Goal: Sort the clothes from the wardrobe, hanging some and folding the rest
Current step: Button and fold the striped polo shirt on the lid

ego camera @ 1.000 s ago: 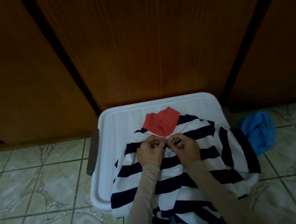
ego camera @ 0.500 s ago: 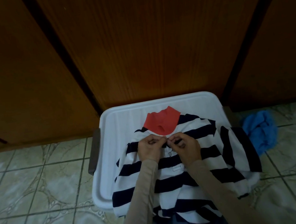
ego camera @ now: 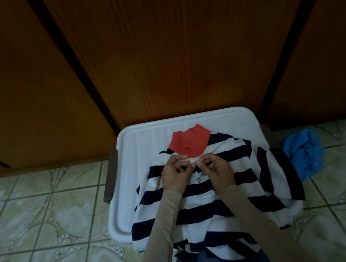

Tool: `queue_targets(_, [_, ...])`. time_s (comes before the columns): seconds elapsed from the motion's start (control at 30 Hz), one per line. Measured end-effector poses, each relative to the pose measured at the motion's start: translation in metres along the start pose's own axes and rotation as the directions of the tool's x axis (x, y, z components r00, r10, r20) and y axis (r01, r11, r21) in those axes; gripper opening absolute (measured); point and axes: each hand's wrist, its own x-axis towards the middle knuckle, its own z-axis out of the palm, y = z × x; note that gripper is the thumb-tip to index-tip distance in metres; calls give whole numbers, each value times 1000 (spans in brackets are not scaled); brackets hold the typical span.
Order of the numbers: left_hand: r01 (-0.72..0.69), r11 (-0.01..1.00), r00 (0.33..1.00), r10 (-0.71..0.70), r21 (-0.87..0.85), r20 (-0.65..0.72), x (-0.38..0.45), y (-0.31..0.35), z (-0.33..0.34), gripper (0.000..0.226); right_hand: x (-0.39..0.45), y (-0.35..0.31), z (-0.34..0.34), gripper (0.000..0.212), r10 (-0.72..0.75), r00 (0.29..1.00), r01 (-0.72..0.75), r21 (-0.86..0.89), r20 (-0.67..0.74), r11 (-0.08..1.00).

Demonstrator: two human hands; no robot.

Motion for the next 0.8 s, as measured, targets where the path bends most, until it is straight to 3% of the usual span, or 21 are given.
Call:
queue_targets(0.17, [-30,999,999,31,19,-39,-5,4,1,35,3,-4,2,19,80,996,-79,-46,25,996])
queue_targets(0.33, [-85,981,983,111,172,-143,-11,4,7,29,8,-9,7,17,183,983,-183,35,-8,983])
queue_targets(0.4, [-124,964,968,170,235,-187,-11,4,10,24,7,-5,7,13,146,989,-145,25,-36,989])
queue_targets(0.5, [-205,919,950,269,338,-156,-11,1,8,12,2,8,7,17,-68,998,63,-211,-17,975])
queue_targets(0.6, [-313,739,931,362,596,40,-16,-8,1,30,1,16,5,30,-342,936,335,-492,78,804])
queue_targets(0.67, [-321,605,942,284,729,180,-23,-7,-2,45,1,17,0,39,-419,898,400,-651,136,645])
queue_targets(0.8, [-389,389,921,180,835,345,-26,-2,-8,65,4,13,-17,62,-189,927,376,-811,325,449])
